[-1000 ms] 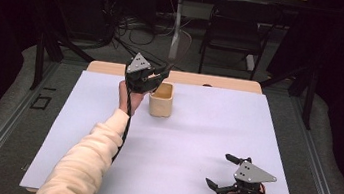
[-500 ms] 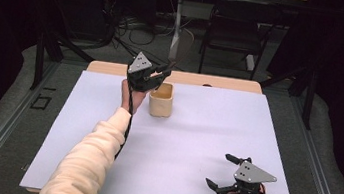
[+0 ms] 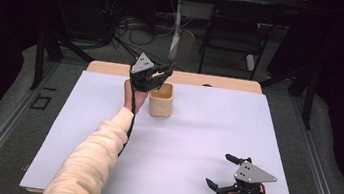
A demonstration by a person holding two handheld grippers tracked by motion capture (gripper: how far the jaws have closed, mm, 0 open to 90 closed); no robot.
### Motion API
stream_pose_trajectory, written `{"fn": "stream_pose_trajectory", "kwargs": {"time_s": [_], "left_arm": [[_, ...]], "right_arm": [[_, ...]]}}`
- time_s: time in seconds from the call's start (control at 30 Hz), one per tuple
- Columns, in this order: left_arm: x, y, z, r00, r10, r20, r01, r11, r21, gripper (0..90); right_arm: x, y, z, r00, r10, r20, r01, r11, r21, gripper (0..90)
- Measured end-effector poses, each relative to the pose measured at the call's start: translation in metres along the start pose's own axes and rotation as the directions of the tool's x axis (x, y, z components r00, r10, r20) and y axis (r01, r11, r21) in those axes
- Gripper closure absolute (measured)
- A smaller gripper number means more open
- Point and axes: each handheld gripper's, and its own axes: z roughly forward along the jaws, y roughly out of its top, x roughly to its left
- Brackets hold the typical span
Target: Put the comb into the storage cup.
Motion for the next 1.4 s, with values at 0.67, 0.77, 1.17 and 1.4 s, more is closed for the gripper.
{"fn": "stream_pose_trajectory", "kwargs": {"time_s": [0.67, 0.77, 1.17, 1.4], "left_arm": [[0.003, -0.010, 0.008, 0.9999, -0.008, 0.014, 0.008, 1.0000, 0.001, 72.3], [0.003, -0.011, 0.008, 0.9998, -0.010, 0.016, 0.010, 0.9999, 0.004, 72.3], [0.005, -0.015, 0.010, 0.9995, -0.020, 0.025, 0.020, 0.9998, 0.009, 72.3], [0.006, -0.017, 0.011, 0.9991, -0.027, 0.031, 0.027, 0.9996, 0.009, 72.3]], "right_arm": [[0.000, 0.000, 0.000, 1.0000, -0.005, -0.001, 0.005, 1.000, 0.004, 0.0], [0.000, 0.000, 0.000, 1.0000, -0.005, -0.002, 0.005, 1.000, 0.003, 0.0], [0.000, 0.000, -0.001, 1.0000, -0.007, -0.003, 0.007, 1.000, 0.003, 0.1], [0.000, 0.000, -0.001, 1.0000, -0.008, -0.003, 0.008, 1.000, 0.003, 0.1]]}}
